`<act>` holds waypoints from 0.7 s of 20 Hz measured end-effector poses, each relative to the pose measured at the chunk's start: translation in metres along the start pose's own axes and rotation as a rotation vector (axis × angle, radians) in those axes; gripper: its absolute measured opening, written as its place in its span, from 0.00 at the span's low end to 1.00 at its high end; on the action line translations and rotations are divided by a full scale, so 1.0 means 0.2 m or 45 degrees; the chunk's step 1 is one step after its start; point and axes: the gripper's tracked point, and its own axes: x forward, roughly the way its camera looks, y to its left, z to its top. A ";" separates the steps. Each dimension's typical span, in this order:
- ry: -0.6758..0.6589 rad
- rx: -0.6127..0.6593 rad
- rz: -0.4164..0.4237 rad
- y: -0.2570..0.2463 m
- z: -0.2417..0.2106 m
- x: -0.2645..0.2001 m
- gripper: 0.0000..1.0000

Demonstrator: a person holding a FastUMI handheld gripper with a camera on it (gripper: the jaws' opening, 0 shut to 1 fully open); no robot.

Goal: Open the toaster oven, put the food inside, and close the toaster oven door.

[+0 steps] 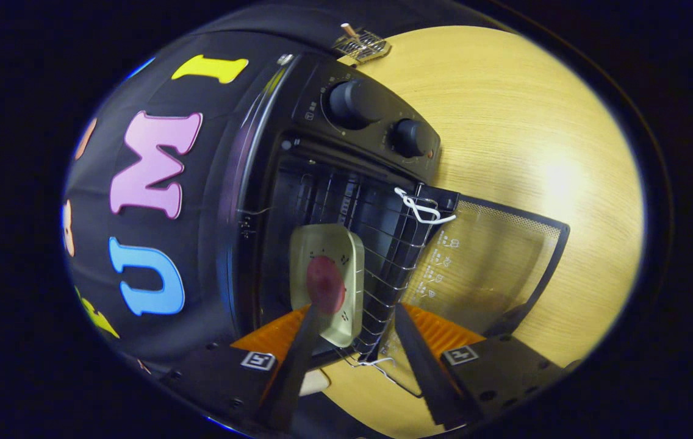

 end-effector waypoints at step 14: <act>0.217 -1.215 -0.191 -0.52 -0.11 -0.43 0.98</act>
